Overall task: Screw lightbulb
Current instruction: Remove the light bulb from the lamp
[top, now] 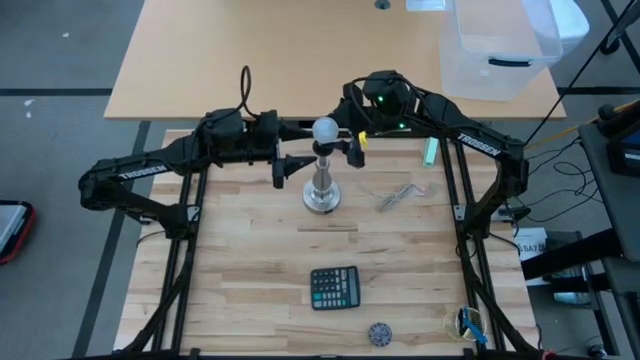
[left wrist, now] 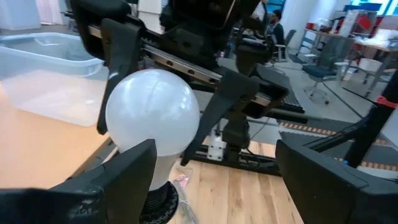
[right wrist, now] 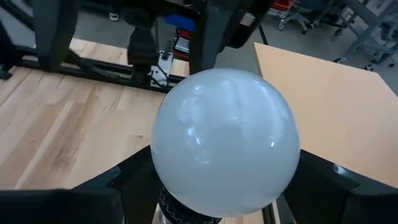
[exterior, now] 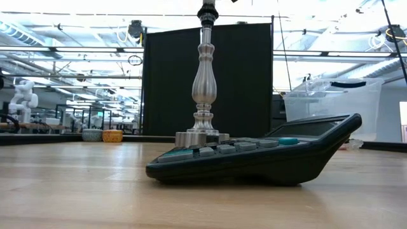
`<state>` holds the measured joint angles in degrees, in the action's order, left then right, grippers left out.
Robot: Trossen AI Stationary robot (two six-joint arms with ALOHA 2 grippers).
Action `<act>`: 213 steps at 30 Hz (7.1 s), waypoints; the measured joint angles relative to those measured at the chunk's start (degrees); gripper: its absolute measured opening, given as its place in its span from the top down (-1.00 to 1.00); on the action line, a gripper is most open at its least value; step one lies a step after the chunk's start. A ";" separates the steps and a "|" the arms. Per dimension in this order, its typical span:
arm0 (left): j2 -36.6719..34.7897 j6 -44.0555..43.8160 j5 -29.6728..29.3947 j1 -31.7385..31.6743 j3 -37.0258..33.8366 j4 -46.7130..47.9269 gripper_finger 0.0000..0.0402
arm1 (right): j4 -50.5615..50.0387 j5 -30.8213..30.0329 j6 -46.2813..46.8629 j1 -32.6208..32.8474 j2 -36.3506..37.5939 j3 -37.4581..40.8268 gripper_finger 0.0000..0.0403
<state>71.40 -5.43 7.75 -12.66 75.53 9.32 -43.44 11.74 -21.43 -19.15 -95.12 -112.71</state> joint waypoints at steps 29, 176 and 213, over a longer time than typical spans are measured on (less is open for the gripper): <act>0.11 1.67 -3.06 -1.95 0.00 0.24 -0.65 | 1.79 -2.42 17.78 3.14 0.04 0.00 -0.77; -1.26 1.34 -2.05 -6.30 -0.04 -0.50 -0.65 | 0.11 -17.92 26.28 5.39 -0.01 -0.07 -0.62; 2.32 -3.26 4.04 -3.91 0.11 -5.18 -0.65 | -0.25 -9.46 1.63 2.32 -0.08 -0.09 -0.28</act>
<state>73.72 -8.69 11.79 -16.58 75.64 4.15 -43.69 2.28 -19.79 -16.84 -95.20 -112.79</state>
